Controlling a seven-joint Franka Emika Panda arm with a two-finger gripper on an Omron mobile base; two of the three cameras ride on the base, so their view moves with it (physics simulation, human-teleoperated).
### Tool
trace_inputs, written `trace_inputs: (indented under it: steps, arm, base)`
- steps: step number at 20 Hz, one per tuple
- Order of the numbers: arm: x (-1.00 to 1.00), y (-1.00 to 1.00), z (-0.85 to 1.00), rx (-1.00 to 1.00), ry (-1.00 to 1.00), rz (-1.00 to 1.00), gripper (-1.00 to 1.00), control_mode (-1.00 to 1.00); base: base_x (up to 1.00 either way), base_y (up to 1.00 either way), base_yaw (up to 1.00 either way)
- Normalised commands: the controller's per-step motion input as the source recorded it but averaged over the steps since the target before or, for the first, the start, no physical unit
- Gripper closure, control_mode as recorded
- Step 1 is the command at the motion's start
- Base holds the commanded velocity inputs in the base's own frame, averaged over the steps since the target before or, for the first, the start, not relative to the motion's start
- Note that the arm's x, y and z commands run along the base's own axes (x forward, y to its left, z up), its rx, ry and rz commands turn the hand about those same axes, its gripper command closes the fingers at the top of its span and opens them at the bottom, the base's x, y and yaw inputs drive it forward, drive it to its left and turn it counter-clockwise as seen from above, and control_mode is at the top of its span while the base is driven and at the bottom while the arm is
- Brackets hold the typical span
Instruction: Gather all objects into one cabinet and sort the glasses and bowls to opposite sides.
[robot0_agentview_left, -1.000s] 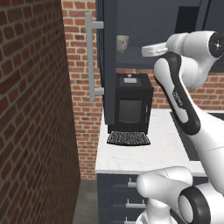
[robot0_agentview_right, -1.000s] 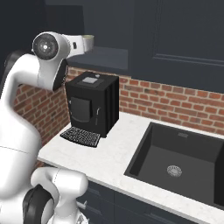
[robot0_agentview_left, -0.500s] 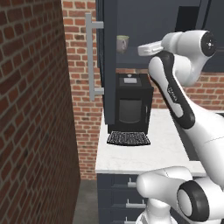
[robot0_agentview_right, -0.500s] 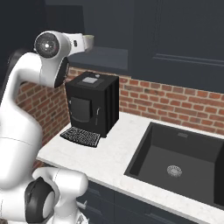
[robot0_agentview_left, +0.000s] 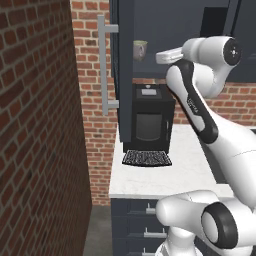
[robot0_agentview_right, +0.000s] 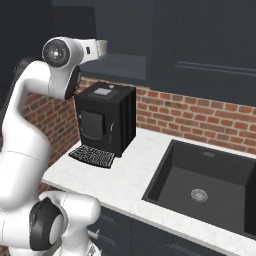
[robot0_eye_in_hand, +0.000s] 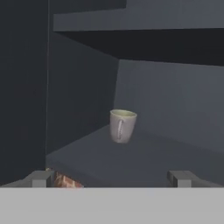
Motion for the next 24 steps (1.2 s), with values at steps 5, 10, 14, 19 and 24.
trace_inputs:
  steps: [5,10,14,19,24]
  arm:
    - [0.32,0.0,-0.02,0.0,-0.01,-0.11,-1.0,-1.0]
    - [0.49,0.0,-0.01,0.0,0.0,-0.12,-1.0,-1.0]
    - [0.51,0.13,-0.04,0.0,0.0,-0.05,-1.0,-1.0]
    - [0.42,0.28,0.0,0.0,0.0,0.0,-1.0,-1.0]
    - [0.33,0.05,0.0,0.0,0.0,0.0,-1.0,-1.0]
  base:
    - [0.0,0.0,0.0]
    - [0.0,0.0,0.0]
    - [0.0,0.0,0.0]
    - [0.0,0.0,0.0]
    - [0.0,0.0,0.0]
